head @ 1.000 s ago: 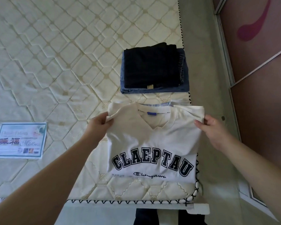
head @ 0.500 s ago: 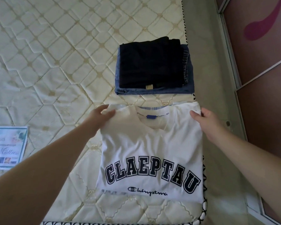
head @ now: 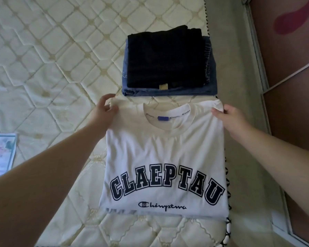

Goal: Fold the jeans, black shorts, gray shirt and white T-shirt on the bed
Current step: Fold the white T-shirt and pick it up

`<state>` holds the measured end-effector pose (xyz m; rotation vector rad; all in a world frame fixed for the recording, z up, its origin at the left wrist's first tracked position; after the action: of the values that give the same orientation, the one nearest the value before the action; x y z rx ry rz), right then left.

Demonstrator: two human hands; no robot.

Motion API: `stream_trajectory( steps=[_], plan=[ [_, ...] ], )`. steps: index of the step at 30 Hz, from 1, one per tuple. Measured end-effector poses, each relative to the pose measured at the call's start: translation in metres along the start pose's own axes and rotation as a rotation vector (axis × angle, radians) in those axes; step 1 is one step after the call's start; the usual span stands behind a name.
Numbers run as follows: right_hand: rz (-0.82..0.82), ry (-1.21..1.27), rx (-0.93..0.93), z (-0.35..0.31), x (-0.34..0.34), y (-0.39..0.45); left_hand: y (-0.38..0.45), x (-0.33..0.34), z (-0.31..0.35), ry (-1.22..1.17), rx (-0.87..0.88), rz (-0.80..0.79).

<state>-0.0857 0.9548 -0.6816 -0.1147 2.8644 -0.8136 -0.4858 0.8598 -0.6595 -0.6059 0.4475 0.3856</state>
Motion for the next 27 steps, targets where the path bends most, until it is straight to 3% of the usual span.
stream_trajectory(
  steps=[5,9,13,16,22,27],
  plan=[
    [0.151,-0.082,0.053,0.014,-0.006,-0.011,-0.019,-0.004,-0.037,0.034,-0.179,0.092],
    [0.136,-0.364,-0.002,0.034,-0.017,-0.074,-0.077,-0.013,-0.079,0.115,-0.228,0.106],
    [0.045,-0.442,0.160,0.082,-0.019,-0.153,-0.146,-0.008,-0.120,0.342,-0.279,0.032],
    [0.029,-0.502,0.224,0.103,-0.015,-0.197,-0.187,-0.002,-0.144,0.325,-0.397,-0.029],
    [0.009,-0.620,0.283,0.116,-0.011,-0.230,-0.225,-0.002,-0.157,0.296,-0.421,-0.039],
    [0.012,-0.865,0.143,0.104,-0.024,-0.231,-0.240,-0.013,-0.143,0.486,-0.248,0.112]
  ],
)
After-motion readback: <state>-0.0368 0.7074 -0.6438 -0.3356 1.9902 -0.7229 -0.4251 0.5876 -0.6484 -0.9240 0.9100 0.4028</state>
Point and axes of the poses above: each hand's wrist, its own y-axis towards the middle knuckle, its own x-axis out of the palm, z = x × y, the point moved 3 cm from there along y, towards the middle knuckle, and after that the axes turned 10 degrees about y, right-handed, at the moved point
